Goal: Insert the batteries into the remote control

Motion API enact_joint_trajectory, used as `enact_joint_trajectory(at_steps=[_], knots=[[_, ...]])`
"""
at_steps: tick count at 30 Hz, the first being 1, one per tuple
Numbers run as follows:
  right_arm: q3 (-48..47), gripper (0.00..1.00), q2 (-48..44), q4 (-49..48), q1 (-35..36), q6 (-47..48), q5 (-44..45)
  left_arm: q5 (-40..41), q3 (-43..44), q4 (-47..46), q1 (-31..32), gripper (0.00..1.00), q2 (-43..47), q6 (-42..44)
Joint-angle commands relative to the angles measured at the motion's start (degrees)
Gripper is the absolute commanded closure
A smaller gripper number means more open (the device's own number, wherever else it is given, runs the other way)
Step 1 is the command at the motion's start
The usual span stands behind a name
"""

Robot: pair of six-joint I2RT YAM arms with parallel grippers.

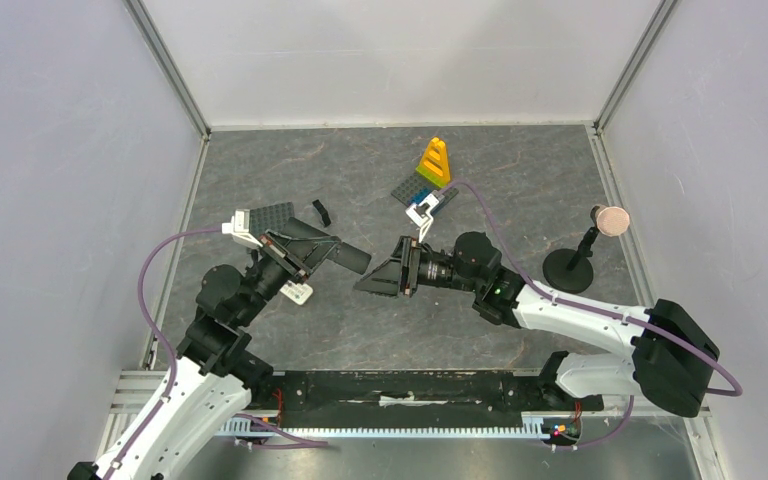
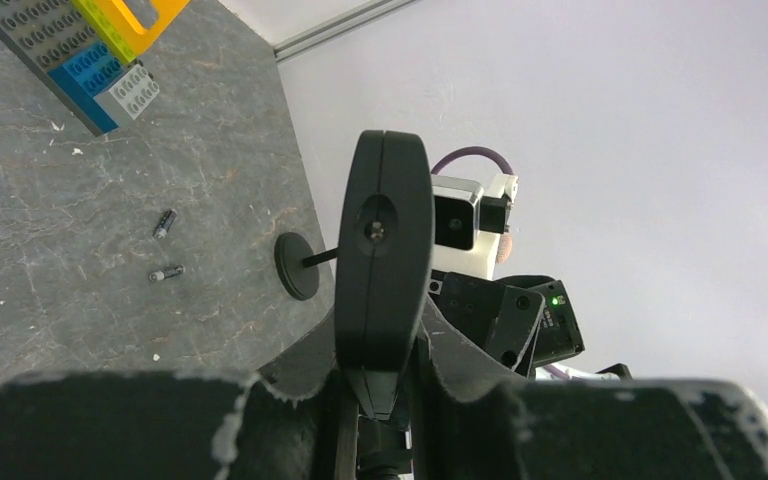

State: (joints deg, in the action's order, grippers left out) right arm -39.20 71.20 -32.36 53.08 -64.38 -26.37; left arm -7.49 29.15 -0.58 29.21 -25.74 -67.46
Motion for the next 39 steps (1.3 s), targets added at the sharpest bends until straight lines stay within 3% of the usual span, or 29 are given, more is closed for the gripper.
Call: enact_joint_trajectory(at_steps=[1,9,18,30,39], knots=[[-3.33,0.25,-0.84,0.01,-0.17,0.56,3.76,0.94,1.54,-2.41,-0.16,0.98,-0.10,1.22],[-4.84,0.29,2.92,-1.72,-0.25,-3.75,8.65,0.41,1.30,-2.35,-0.19,0.98,-0.71,0.88],[-2.65,0.64,2.05,3.59,-0.33,-5.65,11.51,0.72,1.31,-2.08,-0.19,0.98,-1.06,2.85],[-1.56,0.80,-0.60,10.80,-0.52,-2.91,13.17,-3.48,1.61,-1.36,-0.20,0.98,-3.11,12.41],[-1.04,0.97,-1.34,7.80,-0.50,-2.22,13.06,-4.34,2.02,0.27,-0.21,0.98,-4.13,16.72]])
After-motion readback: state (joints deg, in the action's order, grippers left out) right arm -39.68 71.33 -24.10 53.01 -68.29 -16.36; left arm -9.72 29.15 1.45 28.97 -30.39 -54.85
